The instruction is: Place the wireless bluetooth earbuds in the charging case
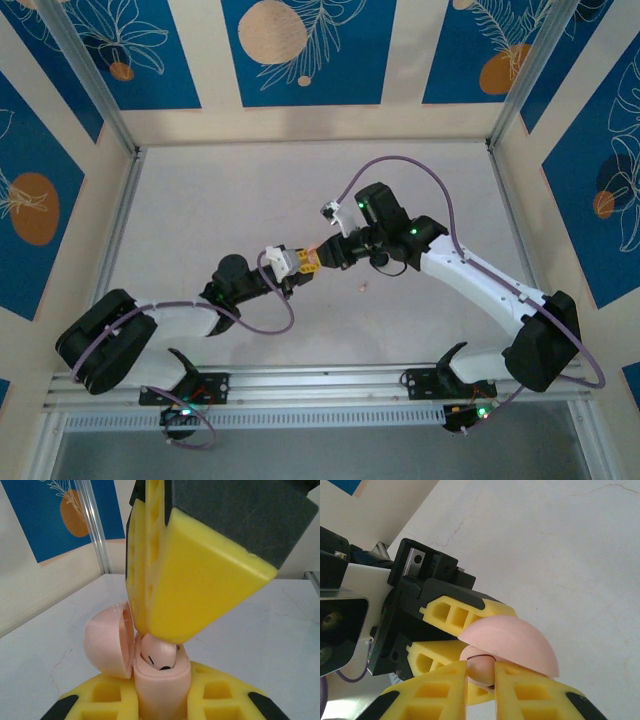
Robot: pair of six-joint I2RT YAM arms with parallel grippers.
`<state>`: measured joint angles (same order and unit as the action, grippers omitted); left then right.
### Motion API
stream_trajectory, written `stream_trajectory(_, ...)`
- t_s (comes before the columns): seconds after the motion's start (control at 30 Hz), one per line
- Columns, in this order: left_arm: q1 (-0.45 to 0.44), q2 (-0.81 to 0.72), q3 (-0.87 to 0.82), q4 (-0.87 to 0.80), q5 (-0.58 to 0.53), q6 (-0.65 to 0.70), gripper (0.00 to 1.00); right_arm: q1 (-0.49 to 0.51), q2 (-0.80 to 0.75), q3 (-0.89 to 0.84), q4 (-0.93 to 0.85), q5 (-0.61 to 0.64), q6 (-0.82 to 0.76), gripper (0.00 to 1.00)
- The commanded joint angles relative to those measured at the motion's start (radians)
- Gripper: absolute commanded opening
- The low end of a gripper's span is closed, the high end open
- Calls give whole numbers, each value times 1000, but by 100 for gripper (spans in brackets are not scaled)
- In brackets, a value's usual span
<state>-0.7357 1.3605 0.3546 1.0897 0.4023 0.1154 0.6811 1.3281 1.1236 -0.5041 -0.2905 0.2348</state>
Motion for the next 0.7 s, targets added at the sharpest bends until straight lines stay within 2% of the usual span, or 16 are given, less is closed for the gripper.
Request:
stream_trajectory(0.0, -5, -30, 12, 27, 14, 20, 12, 14, 13, 28, -41, 37, -24, 16)
stream_trajectory(0.37, -5, -40, 15, 6, 9, 31, 12, 32, 28, 48, -70, 59, -42, 13)
stream_trajectory(0.67, -6, -50, 15, -30, 4, 49, 12, 5, -31, 46, -48, 9, -26, 21)
